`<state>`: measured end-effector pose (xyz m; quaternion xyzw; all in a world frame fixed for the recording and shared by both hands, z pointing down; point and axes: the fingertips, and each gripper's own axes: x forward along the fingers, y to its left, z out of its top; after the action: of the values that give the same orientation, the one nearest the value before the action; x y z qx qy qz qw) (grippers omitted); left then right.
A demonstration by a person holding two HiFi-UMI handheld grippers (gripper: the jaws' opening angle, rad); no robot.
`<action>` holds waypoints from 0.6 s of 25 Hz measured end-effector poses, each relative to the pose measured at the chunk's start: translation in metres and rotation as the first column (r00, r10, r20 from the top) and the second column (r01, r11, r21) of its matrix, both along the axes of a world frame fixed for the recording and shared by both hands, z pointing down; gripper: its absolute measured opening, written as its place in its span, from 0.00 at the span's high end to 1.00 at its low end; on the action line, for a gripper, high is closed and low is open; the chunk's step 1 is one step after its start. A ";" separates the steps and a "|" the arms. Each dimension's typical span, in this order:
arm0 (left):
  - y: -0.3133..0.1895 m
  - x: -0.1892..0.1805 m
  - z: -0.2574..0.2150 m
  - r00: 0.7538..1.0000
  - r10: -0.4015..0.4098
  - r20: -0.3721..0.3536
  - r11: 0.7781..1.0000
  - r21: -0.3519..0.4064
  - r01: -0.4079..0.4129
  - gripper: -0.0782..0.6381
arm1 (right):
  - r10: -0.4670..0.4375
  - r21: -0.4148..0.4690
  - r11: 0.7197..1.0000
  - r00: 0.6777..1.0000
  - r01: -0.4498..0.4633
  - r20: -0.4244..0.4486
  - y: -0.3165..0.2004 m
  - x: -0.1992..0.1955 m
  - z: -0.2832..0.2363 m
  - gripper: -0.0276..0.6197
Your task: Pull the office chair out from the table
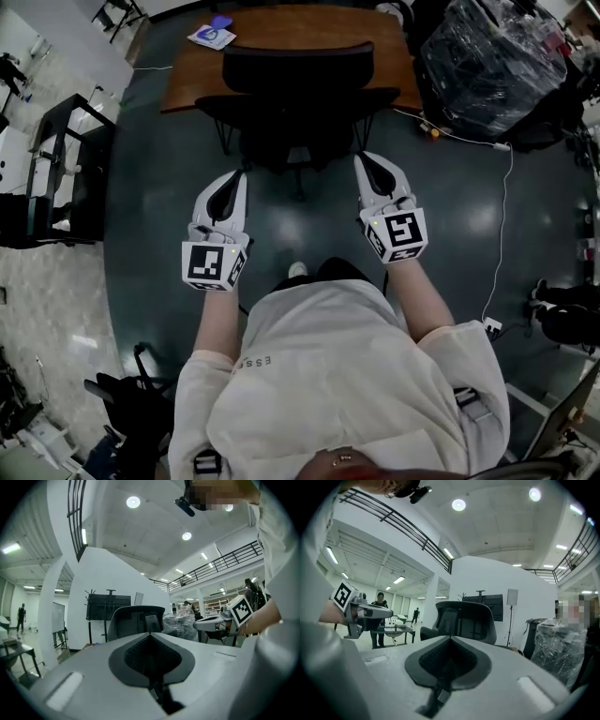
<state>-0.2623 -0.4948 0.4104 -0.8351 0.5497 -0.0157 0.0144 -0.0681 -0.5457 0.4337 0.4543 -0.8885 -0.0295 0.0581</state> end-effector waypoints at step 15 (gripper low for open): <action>-0.139 0.030 -0.074 0.864 0.155 0.479 0.968 0.099 -0.229 0.57 | -0.146 0.254 0.938 0.933 0.236 -0.328 -0.106 -0.034 -0.123 0.74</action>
<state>-0.2326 -0.6340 0.3359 -0.8536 0.4435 -0.1728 0.2116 -0.1017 -0.6516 0.3106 0.3583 -0.8952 -0.2343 0.1236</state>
